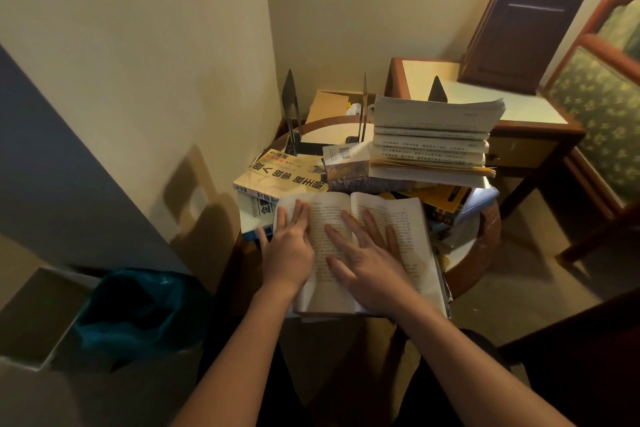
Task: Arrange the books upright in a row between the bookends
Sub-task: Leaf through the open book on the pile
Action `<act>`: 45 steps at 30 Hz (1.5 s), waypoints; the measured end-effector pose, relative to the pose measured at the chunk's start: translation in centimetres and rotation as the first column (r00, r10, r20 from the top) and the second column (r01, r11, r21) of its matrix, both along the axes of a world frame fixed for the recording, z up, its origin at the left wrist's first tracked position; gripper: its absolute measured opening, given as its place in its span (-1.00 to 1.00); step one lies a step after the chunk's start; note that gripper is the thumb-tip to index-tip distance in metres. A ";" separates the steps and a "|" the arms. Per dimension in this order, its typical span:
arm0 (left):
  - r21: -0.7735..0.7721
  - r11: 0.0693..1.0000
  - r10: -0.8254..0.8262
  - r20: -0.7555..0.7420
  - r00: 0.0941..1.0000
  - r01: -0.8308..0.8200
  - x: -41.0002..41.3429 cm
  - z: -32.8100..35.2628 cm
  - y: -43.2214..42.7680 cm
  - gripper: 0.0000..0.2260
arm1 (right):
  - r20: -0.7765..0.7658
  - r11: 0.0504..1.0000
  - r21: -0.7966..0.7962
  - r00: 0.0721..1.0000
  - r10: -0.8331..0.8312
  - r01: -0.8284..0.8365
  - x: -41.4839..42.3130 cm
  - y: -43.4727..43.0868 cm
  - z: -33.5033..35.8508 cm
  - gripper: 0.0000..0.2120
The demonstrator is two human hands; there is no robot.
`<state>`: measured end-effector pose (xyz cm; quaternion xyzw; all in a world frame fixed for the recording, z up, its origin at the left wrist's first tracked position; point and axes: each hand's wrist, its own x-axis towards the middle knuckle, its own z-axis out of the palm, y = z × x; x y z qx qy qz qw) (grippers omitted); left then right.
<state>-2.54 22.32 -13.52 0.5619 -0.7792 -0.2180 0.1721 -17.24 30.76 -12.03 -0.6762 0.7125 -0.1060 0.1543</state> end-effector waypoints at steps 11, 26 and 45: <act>0.228 0.969 0.183 -0.416 0.891 -0.093 2.9 -1.0 5.4 -0.38 | -0.007 1.000 0.013 1.000 -0.010 0.010 0.3 0.1 0.3 -0.41; 0.402 0.913 0.283 -0.491 0.824 -0.074 5.3 1.8 4.1 -0.23 | 0.132 0.991 0.042 0.983 -0.128 0.124 -1.7 4.7 1.1 -0.44; 0.474 0.877 0.167 -0.453 0.876 0.078 3.9 6.1 3.4 -0.36 | 0.383 0.831 0.119 0.747 -0.544 0.544 -4.9 8.8 0.3 -0.37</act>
